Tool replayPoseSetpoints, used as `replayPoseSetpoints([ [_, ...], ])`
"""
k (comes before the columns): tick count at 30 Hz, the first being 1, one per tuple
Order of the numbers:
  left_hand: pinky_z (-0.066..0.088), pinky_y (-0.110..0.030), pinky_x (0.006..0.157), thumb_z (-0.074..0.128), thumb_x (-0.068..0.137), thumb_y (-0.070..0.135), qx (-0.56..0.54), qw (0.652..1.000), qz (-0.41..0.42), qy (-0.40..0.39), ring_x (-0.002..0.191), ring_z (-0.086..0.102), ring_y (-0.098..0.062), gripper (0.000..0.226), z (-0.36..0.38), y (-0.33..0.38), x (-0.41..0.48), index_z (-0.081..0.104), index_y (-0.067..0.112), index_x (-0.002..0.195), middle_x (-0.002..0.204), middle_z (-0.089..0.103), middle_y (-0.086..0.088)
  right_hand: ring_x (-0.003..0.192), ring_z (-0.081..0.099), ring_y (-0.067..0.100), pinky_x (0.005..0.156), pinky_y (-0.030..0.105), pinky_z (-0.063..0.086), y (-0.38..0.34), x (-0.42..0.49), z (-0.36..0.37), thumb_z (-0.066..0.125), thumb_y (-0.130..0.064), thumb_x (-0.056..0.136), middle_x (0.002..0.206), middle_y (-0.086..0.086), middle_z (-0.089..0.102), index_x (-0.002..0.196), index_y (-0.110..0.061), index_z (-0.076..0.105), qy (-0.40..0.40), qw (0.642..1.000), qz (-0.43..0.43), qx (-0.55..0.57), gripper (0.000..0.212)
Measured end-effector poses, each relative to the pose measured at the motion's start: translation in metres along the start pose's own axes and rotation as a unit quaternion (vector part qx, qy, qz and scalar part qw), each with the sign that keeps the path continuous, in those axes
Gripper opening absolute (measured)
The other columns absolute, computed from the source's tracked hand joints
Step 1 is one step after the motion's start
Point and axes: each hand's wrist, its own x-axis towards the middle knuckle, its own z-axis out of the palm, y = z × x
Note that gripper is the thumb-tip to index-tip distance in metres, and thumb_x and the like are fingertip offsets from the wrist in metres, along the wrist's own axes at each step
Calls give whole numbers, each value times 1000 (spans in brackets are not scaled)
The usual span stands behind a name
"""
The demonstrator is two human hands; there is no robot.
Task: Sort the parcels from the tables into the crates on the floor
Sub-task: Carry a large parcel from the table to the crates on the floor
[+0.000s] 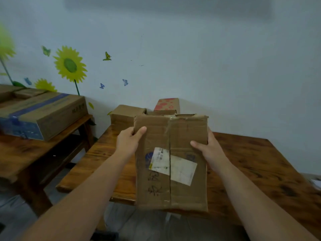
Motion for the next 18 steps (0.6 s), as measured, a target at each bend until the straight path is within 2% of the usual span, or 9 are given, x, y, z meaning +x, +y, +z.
replayPoseSetpoints([
  [3,55,-39,77,56,92,39,-67,998,-19,-11,85,64,-19,25,-1,0,-2,68,17,86,88,68,1,112,51,14,94,36,46,7,-1,5,64,-17,90,123,-6,52,148,-29,24,28,998,4,-55,71],
  [6,53,-30,76,62,90,17,-174,981,-55,-69,91,65,-19,6,-1,4,-1,67,18,92,96,70,-1,104,53,16,85,33,45,10,2,9,64,-22,91,120,1,57,137,-15,42,138,988,19,-73,51],
  [8,54,-34,85,63,88,8,-196,974,-72,-94,101,64,-20,22,1,2,1,64,10,109,111,68,-4,101,59,21,83,36,49,12,4,8,68,-27,87,115,6,61,124,-9,50,193,978,34,-64,45],
  [10,51,-39,94,62,87,2,-207,970,-86,-98,111,59,-19,37,0,0,2,59,8,123,130,58,2,94,63,22,80,37,53,11,6,4,72,-30,83,108,6,65,114,-9,56,218,974,47,-43,40],
  [11,50,-40,96,61,87,0,-209,968,-89,-106,114,57,-19,44,-1,-2,2,56,11,129,134,53,5,89,65,20,77,36,54,11,7,2,73,-28,82,105,5,67,110,-11,59,221,973,57,-24,35],
  [13,52,-36,87,56,90,2,-214,960,-86,-156,112,58,-17,55,-2,-6,-1,46,27,138,131,56,8,84,68,19,74,35,55,11,8,-1,73,-18,83,101,5,70,108,-13,63,197,977,78,31,27],
  [15,48,-26,74,50,95,6,-197,956,-73,-206,103,59,-8,60,-2,-5,-6,37,45,139,118,61,12,85,69,20,73,36,55,11,8,-4,68,-6,84,101,4,70,117,-17,60,141,981,89,95,35],
  [18,45,-17,71,44,98,7,-163,959,-51,-228,101,55,1,63,0,-8,-6,24,50,141,114,58,20,89,68,18,68,34,53,13,7,-5,60,4,87,105,1,68,124,-28,50,58,988,89,115,50],
])
